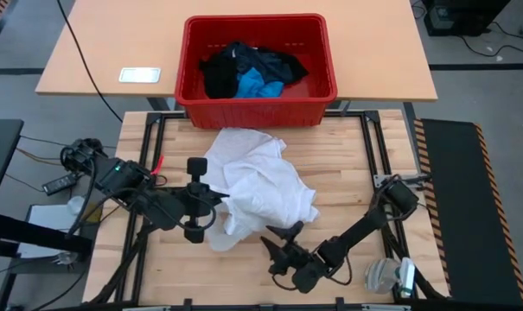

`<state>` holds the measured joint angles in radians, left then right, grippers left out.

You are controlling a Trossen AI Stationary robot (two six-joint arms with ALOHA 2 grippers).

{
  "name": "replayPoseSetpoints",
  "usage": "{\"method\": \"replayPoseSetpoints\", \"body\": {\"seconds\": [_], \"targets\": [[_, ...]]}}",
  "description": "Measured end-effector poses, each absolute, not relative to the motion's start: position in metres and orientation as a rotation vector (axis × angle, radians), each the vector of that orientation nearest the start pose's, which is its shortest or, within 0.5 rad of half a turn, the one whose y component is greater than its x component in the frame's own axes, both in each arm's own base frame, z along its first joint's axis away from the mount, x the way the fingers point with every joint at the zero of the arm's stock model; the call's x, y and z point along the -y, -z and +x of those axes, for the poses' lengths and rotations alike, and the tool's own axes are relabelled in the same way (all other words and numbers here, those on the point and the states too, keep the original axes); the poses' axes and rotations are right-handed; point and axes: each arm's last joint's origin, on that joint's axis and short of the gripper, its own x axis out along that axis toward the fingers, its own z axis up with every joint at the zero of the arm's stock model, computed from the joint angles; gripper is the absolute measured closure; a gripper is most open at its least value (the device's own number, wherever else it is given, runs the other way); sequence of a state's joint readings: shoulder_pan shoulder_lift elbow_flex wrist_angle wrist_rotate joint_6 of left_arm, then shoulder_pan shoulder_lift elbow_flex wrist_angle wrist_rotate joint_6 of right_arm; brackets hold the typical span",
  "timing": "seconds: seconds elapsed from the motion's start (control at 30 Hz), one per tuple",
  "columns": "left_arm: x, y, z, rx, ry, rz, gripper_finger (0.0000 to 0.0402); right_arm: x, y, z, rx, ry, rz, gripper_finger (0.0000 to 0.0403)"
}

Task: Fold laundry
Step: Fold the white polo

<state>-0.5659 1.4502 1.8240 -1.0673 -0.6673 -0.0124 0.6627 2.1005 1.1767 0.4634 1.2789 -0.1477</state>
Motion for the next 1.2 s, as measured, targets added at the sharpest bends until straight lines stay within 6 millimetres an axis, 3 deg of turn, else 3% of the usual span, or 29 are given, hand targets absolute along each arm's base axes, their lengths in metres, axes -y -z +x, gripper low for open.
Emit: {"method": "replayPoseSetpoints", "body": {"seconds": [0.23, 0.4, 0.7, 1.2], "targets": [[0.125, -0.454, 0.233, -0.544, -0.154, 0.378, 0.0397, -0.243, -0.151, 0.358, -0.273, 0.626, -0.524, 0.0197], [0.127, -0.459, 0.236, -0.496, -0.151, 0.358, 0.0397, -0.233, -0.151, 0.365, -0.282, 0.639, -0.516, 0.0197], [0.135, -0.457, 0.263, -0.419, -0.159, 0.394, 0.0397, -0.227, -0.151, 0.37, -0.247, 0.653, -0.403, 0.0197], [0.136, -0.465, 0.252, -0.384, -0.142, 0.358, 0.0397, -0.23, -0.137, 0.362, -0.29, 0.595, -0.305, 0.0197]]}}
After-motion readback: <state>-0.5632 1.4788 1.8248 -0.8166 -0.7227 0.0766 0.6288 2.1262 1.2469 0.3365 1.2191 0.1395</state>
